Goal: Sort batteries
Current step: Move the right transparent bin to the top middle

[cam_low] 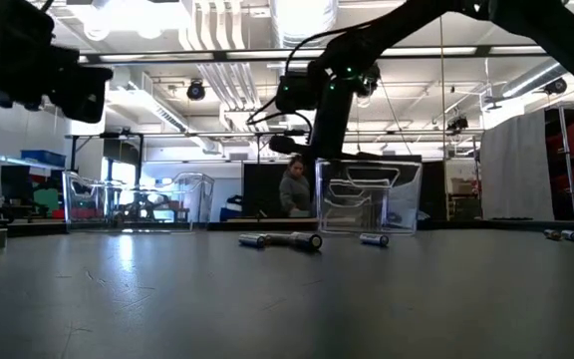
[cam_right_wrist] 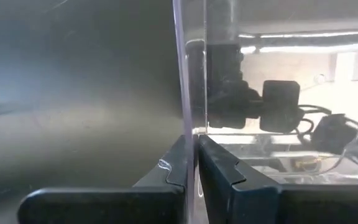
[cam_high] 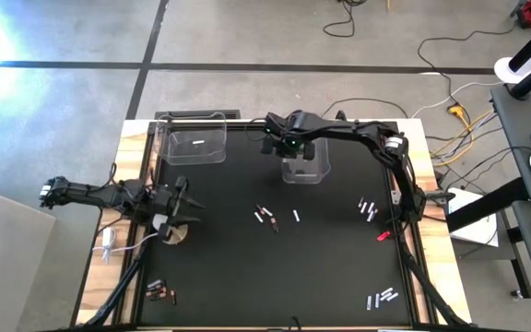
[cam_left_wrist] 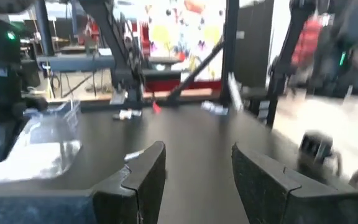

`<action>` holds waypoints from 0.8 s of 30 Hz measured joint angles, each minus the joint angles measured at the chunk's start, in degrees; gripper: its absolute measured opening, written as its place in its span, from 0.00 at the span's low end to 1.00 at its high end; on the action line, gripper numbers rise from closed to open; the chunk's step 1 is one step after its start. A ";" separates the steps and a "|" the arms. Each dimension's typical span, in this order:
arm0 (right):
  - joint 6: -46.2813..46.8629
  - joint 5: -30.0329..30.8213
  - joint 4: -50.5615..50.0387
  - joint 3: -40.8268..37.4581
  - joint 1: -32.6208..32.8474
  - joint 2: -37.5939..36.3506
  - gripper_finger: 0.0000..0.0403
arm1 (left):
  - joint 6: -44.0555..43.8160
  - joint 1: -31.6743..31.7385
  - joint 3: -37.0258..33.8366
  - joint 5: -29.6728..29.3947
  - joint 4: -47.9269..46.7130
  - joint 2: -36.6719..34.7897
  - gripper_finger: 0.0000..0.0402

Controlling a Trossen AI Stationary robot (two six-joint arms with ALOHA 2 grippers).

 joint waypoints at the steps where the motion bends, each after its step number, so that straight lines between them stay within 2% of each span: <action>1: -0.06 -0.07 0.13 0.07 -0.02 0.14 0.06 | -3.55 0.00 0.00 0.02 2.20 0.01 0.41; 3: -0.14 -0.07 0.26 0.18 0.02 0.37 0.08 | -9.11 0.00 0.00 -0.52 7.34 -0.02 0.41; 7: -0.01 -0.05 0.27 0.31 0.60 0.37 0.15 | -9.63 0.00 0.00 -3.47 16.41 0.05 0.41; 11: -0.45 -0.11 0.27 0.27 1.29 0.37 0.24 | -9.28 0.00 0.02 -6.14 21.47 0.06 0.41; 13: -1.42 -0.13 0.23 0.27 1.52 0.36 0.30 | -9.96 0.00 0.04 -11.62 21.64 0.07 0.41; 19: -5.22 2.04 -0.38 1.38 2.32 -2.64 0.44 | -24.13 0.16 0.13 -32.42 19.75 2.61 0.41; 21: -6.73 3.91 -0.10 1.80 2.54 -3.83 0.47 | -27.53 0.69 1.48 -35.45 16.73 4.44 0.41; 24: -8.76 5.87 -0.18 2.19 2.62 -4.02 0.51 | -34.11 2.12 4.67 -36.90 9.80 8.26 0.41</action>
